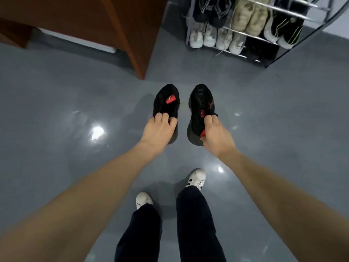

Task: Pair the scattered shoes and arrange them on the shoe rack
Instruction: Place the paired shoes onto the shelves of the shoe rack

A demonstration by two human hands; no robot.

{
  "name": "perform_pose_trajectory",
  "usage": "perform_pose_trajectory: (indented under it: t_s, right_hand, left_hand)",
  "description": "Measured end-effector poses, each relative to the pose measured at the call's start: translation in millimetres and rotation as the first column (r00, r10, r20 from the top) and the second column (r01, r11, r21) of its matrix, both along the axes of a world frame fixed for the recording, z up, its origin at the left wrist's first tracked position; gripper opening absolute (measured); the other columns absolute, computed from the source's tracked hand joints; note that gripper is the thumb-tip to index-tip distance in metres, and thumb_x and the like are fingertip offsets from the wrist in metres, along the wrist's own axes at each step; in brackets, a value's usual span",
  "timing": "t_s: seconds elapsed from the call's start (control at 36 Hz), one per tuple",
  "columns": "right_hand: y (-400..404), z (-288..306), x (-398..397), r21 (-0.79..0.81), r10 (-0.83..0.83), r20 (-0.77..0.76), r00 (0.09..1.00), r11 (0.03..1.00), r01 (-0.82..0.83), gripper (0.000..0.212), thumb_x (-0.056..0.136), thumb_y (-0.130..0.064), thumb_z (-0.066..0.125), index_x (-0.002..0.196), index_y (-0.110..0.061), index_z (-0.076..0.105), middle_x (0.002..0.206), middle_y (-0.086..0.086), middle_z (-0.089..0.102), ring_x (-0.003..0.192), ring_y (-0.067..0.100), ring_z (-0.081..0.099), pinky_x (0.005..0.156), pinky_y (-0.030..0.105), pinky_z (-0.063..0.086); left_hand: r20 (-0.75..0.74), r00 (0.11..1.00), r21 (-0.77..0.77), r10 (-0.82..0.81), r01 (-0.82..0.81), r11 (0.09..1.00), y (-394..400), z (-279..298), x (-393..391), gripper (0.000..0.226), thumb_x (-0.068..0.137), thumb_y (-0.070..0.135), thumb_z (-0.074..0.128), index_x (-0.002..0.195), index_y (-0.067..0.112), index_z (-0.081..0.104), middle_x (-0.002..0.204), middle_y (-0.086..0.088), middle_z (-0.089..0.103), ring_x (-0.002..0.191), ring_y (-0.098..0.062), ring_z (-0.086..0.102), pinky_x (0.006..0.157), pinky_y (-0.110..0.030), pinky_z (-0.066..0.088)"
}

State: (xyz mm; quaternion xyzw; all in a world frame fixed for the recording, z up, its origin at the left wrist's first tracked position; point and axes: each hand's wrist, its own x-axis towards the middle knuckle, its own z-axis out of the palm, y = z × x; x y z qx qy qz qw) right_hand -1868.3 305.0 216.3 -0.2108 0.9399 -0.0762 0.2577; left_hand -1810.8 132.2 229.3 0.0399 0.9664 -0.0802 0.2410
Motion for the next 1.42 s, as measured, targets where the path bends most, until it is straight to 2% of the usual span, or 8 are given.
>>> perform_pose_trajectory:
  t_s: [0.33, 0.53, 0.72, 0.94, 1.14, 1.19, 1.31, 1.42]
  right_hand:
    - [58.5, 118.6, -120.7, -0.010, -0.054, -0.131, 0.990, 0.999, 0.053, 0.045, 0.082, -0.006, 0.061, 0.120, -0.004, 0.038, 0.116, 0.011, 0.042, 0.106, 0.030, 0.045, 0.062, 0.035, 0.039]
    - [88.9, 162.9, -190.1, 0.041, -0.049, -0.176, 0.983, 0.997, 0.057, 0.040, 0.083, -0.005, 0.061, 0.116, -0.005, 0.038, 0.116, 0.011, 0.042, 0.107, 0.030, 0.044, 0.063, 0.033, 0.034]
    - [96.8, 189.3, -275.4, 0.054, -0.117, -0.190, 0.975, 0.990, 0.130, 0.043, 0.082, -0.004, 0.061, 0.118, -0.007, 0.038, 0.120, 0.012, 0.041, 0.110, 0.032, 0.043, 0.067, 0.036, 0.039]
    - [98.4, 187.4, -387.0, 0.191, -0.037, -0.352, 0.935, 0.975, 0.110, 0.041, 0.080, -0.013, 0.060, 0.117, -0.009, 0.043, 0.111, 0.008, 0.051, 0.104, 0.029, 0.050, 0.087, 0.037, 0.040]
    - [98.8, 165.6, -459.8, 0.214, -0.059, -0.348, 0.936, 0.967, 0.140, 0.037, 0.077, -0.015, 0.062, 0.109, -0.009, 0.044, 0.107, 0.008, 0.052, 0.102, 0.030, 0.050, 0.083, 0.037, 0.038]
    - [99.2, 156.3, -478.5, 0.224, -0.043, -0.348, 0.936, 0.966, 0.127, 0.037, 0.075, -0.013, 0.064, 0.107, -0.007, 0.046, 0.104, 0.009, 0.053, 0.099, 0.031, 0.051, 0.081, 0.037, 0.039]
    - [98.8, 131.6, -512.0, 0.212, -0.044, -0.359, 0.932, 0.969, 0.128, 0.039, 0.066, -0.011, 0.071, 0.100, -0.005, 0.052, 0.093, 0.010, 0.056, 0.087, 0.032, 0.054, 0.071, 0.038, 0.041]
    - [99.0, 105.0, -545.6, 0.217, -0.043, -0.389, 0.920, 0.966, 0.137, 0.040, 0.058, -0.013, 0.075, 0.092, -0.006, 0.056, 0.083, 0.009, 0.058, 0.075, 0.030, 0.056, 0.068, 0.036, 0.044]
  left_hand:
    - [-0.114, 0.993, 0.028, 0.002, 0.001, 1.000, 56.7, 110.5, -119.9, 0.061, 0.075, 0.020, 0.074, 0.123, 0.010, 0.037, 0.107, -0.009, 0.047, 0.097, -0.024, 0.048, 0.074, -0.028, 0.041]
    - [-0.193, 0.980, 0.094, -0.039, 0.058, 0.994, 76.4, 157.9, -199.1, 0.060, 0.077, 0.016, 0.073, 0.124, 0.010, 0.037, 0.109, -0.010, 0.046, 0.098, -0.025, 0.047, 0.080, -0.030, 0.043]
    - [-0.234, 0.966, 0.089, -0.115, 0.139, 0.986, 86.3, 183.8, -295.1, 0.059, 0.078, 0.016, 0.072, 0.126, 0.011, 0.036, 0.113, -0.011, 0.046, 0.100, -0.026, 0.048, 0.081, -0.031, 0.043]
    - [-0.206, 0.944, 0.028, -0.259, 0.270, 0.962, 90.9, 179.4, -419.4, 0.057, 0.079, 0.013, 0.068, 0.126, 0.009, 0.036, 0.115, -0.013, 0.044, 0.104, -0.029, 0.046, 0.083, -0.033, 0.040]
    - [-0.236, 0.915, 0.053, -0.328, 0.349, 0.936, 95.1, 150.6, -497.9, 0.052, 0.077, 0.015, 0.069, 0.120, 0.009, 0.040, 0.109, -0.011, 0.048, 0.101, -0.028, 0.045, 0.083, -0.034, 0.040]
    - [-0.260, 0.907, 0.063, -0.331, 0.357, 0.932, 96.2, 140.4, -518.6, 0.054, 0.070, 0.017, 0.075, 0.115, 0.010, 0.047, 0.103, -0.009, 0.051, 0.096, -0.027, 0.048, 0.078, -0.033, 0.041]
    - [-0.342, 0.878, 0.048, -0.334, 0.372, 0.927, 96.5, 113.4, -555.4, 0.065, 0.032, 0.019, 0.089, 0.091, 0.011, 0.063, 0.078, -0.007, 0.056, 0.073, -0.025, 0.054, 0.059, -0.031, 0.044]
    - [-0.372, 0.865, 0.039, -0.338, 0.378, 0.925, 98.8, 85.2, -587.1, 0.067, 0.026, 0.015, 0.088, 0.089, 0.009, 0.065, 0.074, -0.008, 0.056, 0.070, -0.025, 0.055, 0.057, -0.031, 0.046]
